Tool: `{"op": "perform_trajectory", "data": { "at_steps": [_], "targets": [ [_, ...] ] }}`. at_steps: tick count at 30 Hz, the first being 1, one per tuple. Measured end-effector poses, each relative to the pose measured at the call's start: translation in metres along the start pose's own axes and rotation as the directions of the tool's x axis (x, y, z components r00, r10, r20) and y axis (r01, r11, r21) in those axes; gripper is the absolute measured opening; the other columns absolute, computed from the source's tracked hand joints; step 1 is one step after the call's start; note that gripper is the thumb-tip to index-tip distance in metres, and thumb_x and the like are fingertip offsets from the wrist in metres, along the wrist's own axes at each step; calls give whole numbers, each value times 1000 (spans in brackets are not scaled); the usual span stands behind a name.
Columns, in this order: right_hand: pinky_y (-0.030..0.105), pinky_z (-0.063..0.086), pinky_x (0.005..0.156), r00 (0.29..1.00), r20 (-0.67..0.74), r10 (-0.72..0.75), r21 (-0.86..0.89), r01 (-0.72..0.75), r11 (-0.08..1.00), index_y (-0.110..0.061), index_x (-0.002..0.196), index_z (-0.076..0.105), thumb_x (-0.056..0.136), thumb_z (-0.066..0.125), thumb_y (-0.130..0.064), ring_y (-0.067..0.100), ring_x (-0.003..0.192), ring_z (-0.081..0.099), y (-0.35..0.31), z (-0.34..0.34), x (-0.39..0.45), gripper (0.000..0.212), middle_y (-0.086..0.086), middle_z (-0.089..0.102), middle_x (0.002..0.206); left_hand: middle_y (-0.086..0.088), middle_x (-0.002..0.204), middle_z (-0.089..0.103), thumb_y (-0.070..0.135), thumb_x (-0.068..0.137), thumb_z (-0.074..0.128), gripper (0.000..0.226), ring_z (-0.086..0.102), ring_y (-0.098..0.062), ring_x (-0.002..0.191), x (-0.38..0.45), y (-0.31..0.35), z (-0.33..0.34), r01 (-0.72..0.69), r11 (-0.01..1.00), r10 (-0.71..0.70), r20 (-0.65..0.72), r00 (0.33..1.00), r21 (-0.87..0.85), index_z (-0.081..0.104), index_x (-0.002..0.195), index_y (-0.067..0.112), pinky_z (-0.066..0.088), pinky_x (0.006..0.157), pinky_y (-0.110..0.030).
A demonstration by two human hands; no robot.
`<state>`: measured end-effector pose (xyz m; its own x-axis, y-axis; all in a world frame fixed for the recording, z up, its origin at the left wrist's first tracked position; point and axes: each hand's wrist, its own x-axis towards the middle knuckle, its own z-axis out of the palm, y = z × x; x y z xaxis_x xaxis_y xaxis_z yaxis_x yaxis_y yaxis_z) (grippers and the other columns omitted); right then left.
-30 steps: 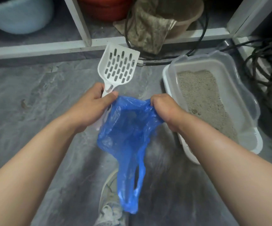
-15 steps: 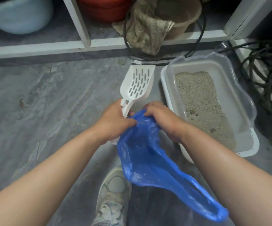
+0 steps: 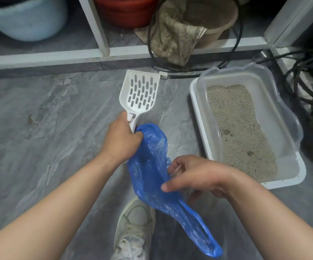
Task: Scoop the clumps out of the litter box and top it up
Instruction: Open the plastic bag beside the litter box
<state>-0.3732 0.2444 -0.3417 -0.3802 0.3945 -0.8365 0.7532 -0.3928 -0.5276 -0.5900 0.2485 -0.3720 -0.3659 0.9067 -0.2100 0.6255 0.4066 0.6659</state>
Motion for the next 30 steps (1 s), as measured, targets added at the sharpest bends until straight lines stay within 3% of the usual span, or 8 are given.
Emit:
{"op": "perform_trajectory", "data": {
  "at_steps": [5,9,13,17,20,24,27,30],
  "targets": [
    [32,47,53,971,-238,23,-180,-68,981,-8,76,59,76,56,-5,21,63,54,19,-1,17,5,8,59,72,-2,93,64,14,79,58,25,61,-26,84,1,1,-2,34,999,-34,-9,999,-17,51,102,17,51,69,-38],
    [29,39,52,943,-321,85,285,11,958,-12,73,61,79,44,10,22,55,52,24,-2,19,28,14,59,64,-3,95,64,13,78,60,28,61,-26,85,1,-1,-1,43,999,-43,7,999,-1,51,105,16,52,70,-39],
    [28,44,50,934,-346,86,724,208,658,-11,65,53,73,30,15,22,47,49,23,-5,26,36,12,54,57,-3,94,65,12,78,58,25,62,-26,85,1,-5,3,85,996,-84,39,996,-22,54,103,17,51,70,-37],
    [30,50,50,939,-340,-50,877,336,344,-10,73,52,70,33,11,25,53,55,20,-7,27,29,12,58,65,-3,92,66,16,73,54,28,64,-24,84,0,-6,5,151,983,-141,98,985,-104,56,100,20,51,68,-35],
    [29,51,57,943,-272,-191,923,312,227,-12,77,55,68,43,-12,25,61,60,14,-7,30,15,10,60,73,-2,92,67,15,72,55,32,64,-22,83,1,-7,6,160,978,-147,102,984,-133,58,103,22,50,68,-34],
    [44,46,83,931,-257,-257,898,329,293,-2,100,64,67,54,-26,36,89,58,11,-8,37,42,24,61,96,-1,92,67,9,76,57,33,63,-23,85,1,-8,5,147,982,-137,87,987,-123,59,107,22,50,71,-35],
    [42,46,79,950,-213,-227,879,288,379,-5,112,59,74,51,-31,35,86,56,12,-9,40,47,23,58,94,-2,101,65,12,80,58,30,61,-25,90,0,-3,1,101,994,-104,83,991,36,55,109,17,46,74,-35],
    [40,45,72,972,-171,-160,833,229,504,-7,101,60,72,54,-31,34,78,53,11,-8,41,38,22,54,88,-3,114,66,20,78,60,39,61,-28,101,-3,10,-4,-6,995,-4,92,996,103,53,116,15,51,85,-41]
  ]
}}
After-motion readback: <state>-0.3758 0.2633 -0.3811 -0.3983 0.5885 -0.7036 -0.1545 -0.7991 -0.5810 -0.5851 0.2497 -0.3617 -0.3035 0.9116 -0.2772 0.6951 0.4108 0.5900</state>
